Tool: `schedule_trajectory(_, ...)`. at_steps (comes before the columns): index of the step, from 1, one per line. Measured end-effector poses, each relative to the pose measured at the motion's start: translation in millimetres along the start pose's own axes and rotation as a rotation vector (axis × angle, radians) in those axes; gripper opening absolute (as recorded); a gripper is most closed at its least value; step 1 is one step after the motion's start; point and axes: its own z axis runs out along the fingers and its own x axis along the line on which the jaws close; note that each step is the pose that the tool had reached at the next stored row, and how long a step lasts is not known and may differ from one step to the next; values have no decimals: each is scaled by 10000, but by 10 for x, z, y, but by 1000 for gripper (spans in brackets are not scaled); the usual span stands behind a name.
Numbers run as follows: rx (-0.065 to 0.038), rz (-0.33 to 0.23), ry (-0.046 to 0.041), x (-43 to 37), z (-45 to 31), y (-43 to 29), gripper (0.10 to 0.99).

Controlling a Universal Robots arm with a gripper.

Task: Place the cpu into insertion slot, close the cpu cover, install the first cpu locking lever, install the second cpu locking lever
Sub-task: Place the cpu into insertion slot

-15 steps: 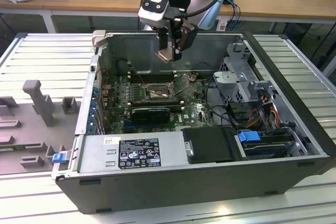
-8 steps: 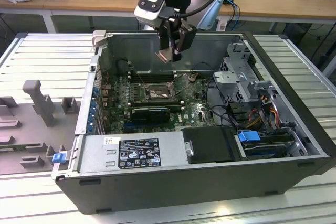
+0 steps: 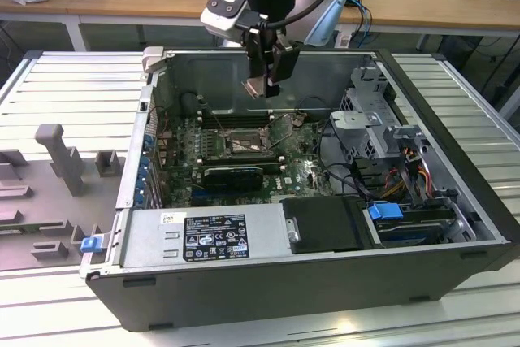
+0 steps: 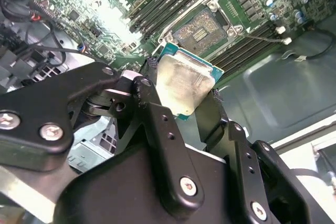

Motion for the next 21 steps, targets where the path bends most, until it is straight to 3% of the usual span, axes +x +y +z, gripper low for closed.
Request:
schedule_trajectory(14,-6,267,-22,7,89,-31,529)
schedule_trajectory(19,-13,612,-49,7,102,-33,529)
schedule_trajectory(21,-21,1083,-87,7,108,-33,529)
